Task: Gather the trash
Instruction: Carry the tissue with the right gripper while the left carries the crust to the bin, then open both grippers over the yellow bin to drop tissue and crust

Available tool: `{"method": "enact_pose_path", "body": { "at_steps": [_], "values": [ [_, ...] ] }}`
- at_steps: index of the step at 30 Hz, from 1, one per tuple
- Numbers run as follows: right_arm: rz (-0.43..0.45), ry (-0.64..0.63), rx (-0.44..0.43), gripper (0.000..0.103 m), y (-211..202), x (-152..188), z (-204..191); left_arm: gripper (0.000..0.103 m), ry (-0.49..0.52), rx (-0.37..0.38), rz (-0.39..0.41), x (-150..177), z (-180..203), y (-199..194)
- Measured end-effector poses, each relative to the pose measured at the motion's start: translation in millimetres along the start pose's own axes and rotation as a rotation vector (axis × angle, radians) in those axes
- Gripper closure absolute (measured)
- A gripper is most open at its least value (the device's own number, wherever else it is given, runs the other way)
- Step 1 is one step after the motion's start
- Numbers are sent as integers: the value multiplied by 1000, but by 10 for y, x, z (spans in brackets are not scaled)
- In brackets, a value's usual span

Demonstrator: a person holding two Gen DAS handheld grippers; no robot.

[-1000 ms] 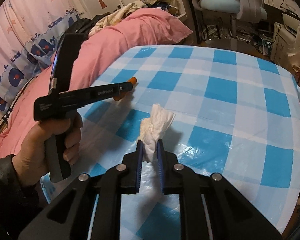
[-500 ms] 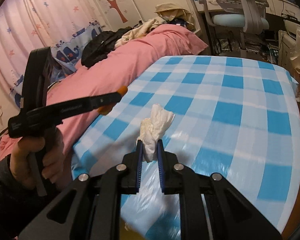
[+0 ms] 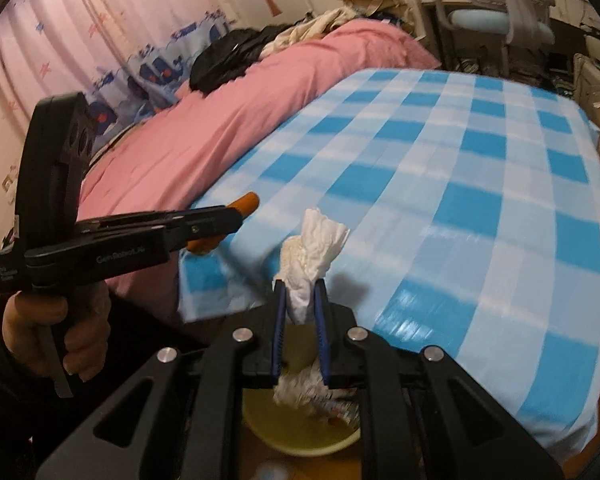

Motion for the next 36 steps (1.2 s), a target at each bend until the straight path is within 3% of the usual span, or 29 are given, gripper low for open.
{"method": "enact_pose_path", "body": {
  "at_steps": [8,26,31,33,36],
  "values": [
    [-87,-4,-20,88,63,421,-201,88,-1,-21,-45,358,7,-83],
    [-140,22,-20,88,88,668,-239,88,19,-50,-53,473,-11,-156],
    [-173,31,-6,86,151,732,-222,88,21,-66,-93,561,-25,-99],
    [-187,47,7,77,166,766,-185,88,25,-73,-115,604,-20,-64],
    [-188,71,5,75,159,780,-154,84,26,-84,-126,626,-31,-51]
  ]
}}
Point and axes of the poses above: each gripper's, at about its wrist camera, not at the fingertips, and y roughly the way its jaws point, z to its right, x to its underside, the point moved 9 cm from there along y, roughly the way its jaws point, and after that the axes turned 4 degrees about -x, right-handed, at the moved point
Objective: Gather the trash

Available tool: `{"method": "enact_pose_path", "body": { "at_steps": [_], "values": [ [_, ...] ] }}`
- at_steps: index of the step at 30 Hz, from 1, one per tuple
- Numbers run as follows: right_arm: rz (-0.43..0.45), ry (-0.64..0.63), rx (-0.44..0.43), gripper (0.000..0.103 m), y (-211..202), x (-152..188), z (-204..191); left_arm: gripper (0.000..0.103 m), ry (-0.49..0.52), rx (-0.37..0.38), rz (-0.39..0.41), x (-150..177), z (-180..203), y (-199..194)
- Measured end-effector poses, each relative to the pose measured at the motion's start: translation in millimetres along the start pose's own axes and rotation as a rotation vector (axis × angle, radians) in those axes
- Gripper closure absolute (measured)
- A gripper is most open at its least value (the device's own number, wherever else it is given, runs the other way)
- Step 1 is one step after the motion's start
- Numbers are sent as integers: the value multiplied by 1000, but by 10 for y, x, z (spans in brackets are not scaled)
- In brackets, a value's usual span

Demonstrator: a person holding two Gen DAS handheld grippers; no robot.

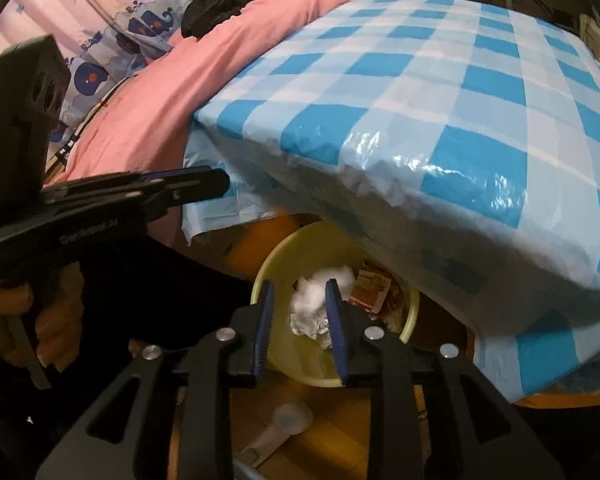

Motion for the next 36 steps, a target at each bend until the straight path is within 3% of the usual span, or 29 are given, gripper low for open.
{"method": "enact_pose_path", "body": {
  "at_steps": [4,6,7,9,12,17,25,36],
  "values": [
    [32,-7,29,71,-69,-39,26,69,-17,-12,27,-43,-31,-57],
    [70,-13,60,64,-153,-102,56,53,-26,-26,74,-126,-43,-145],
    [89,-12,77,61,-192,-138,73,50,-28,-44,110,-191,-56,-207],
    [153,-14,146,43,-320,-247,129,38,-26,-64,166,-309,-57,-309],
    [260,-22,269,29,-561,-471,228,25,-33,-84,268,-588,-62,-475],
    [464,-26,453,12,-1056,-946,407,18,-35,-101,386,-1137,0,-656],
    [642,-30,593,7,-1554,-1575,545,7,-32,-134,538,-1872,196,-894],
    [691,-39,632,7,-1622,-2004,701,7,-61,-128,558,-2398,272,-672]
  ]
}}
Point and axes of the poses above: each gripper's, at about its wrist camera, not at the fingertips, and y roughly the way its jaws point, z to its right, x to its underside, the point moved 9 cm from there along y, roughly the way its jaws point, and after that the axes turned 4 degrees about -x, right-handed, at the moved point
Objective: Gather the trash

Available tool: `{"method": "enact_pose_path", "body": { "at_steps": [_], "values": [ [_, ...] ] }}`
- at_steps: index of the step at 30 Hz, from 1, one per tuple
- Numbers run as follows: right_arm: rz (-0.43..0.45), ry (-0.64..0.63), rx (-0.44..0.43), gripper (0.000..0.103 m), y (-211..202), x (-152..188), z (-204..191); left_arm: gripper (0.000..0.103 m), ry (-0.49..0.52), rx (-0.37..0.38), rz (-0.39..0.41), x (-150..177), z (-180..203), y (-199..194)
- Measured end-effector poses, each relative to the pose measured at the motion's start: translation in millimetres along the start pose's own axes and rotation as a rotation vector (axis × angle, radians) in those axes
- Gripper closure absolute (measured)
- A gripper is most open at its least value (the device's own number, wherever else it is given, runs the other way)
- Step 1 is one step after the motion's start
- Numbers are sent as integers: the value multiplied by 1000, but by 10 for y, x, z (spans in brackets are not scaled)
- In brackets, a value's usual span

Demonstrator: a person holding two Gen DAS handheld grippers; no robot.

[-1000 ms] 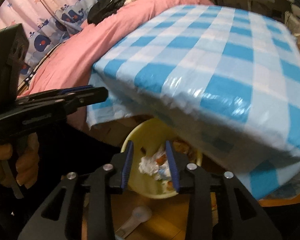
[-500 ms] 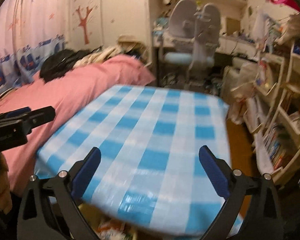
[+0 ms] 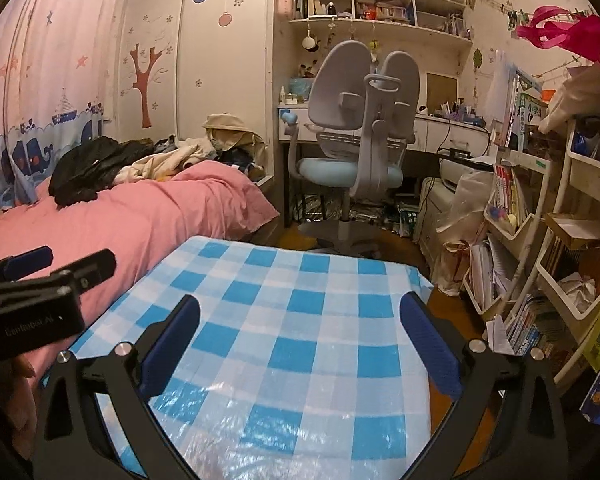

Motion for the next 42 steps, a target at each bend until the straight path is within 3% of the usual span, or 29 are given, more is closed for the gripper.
{"method": "enact_pose_path", "body": {
  "at_steps": [15,42],
  "values": [
    [-24,71,46,7,245,-172,331,7,27,-1,37,-338,186,332],
    [-51,57,33,7,264,-141,249,7,38,-28,8,-351,31,310]
  ]
}}
Point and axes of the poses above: each gripper's, at about its wrist camera, not at the fingertips, and y roughly the way its jaws point, z to its right, x to its underside, the point moved 9 cm from there along y, roughly the way its jaws point, and after that the axes turned 4 degrees about -x, right-handed, at the moved point
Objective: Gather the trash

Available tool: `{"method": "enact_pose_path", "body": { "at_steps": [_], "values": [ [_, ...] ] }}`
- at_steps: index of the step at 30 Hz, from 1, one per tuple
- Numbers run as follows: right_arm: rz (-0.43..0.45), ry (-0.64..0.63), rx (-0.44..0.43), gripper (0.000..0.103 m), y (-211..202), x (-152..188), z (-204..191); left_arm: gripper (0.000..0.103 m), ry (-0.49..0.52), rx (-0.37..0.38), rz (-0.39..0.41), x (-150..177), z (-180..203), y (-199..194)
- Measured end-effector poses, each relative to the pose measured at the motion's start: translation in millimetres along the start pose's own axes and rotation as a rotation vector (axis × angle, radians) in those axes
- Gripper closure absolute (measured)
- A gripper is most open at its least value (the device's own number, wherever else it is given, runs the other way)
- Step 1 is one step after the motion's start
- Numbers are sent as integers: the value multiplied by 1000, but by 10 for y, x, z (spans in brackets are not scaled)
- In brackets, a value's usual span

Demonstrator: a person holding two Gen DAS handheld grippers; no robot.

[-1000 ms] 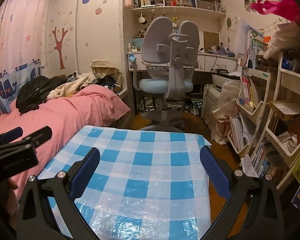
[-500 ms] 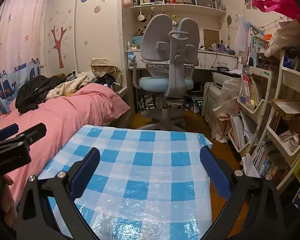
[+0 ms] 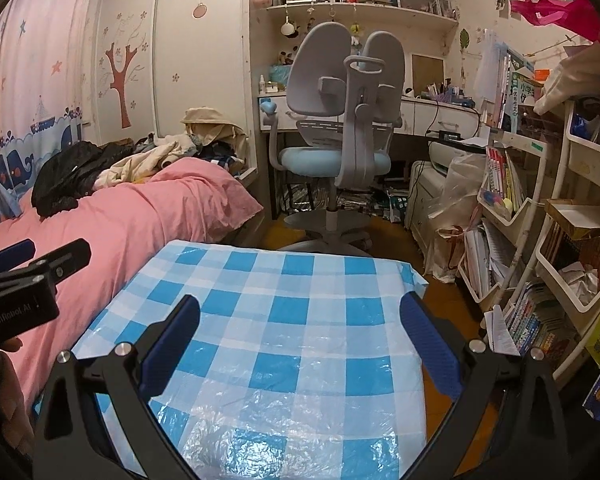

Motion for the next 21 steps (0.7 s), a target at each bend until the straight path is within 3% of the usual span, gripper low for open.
{"method": "enact_pose_path", "body": {
  "at_steps": [21],
  "values": [
    [-48,-32,40,7,53,37,-52,7,-15,-11,-34,88,-76,66]
  ]
}}
Point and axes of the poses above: each gripper's, at about its wrist camera, not at the fingertips, and y roughly the way its jaws point, z to its right, x to its underside, the point moved 9 cm from there along y, roughly the way its jaws point, and after that the axes turned 4 degrees about -x, right-handed, at the moved point
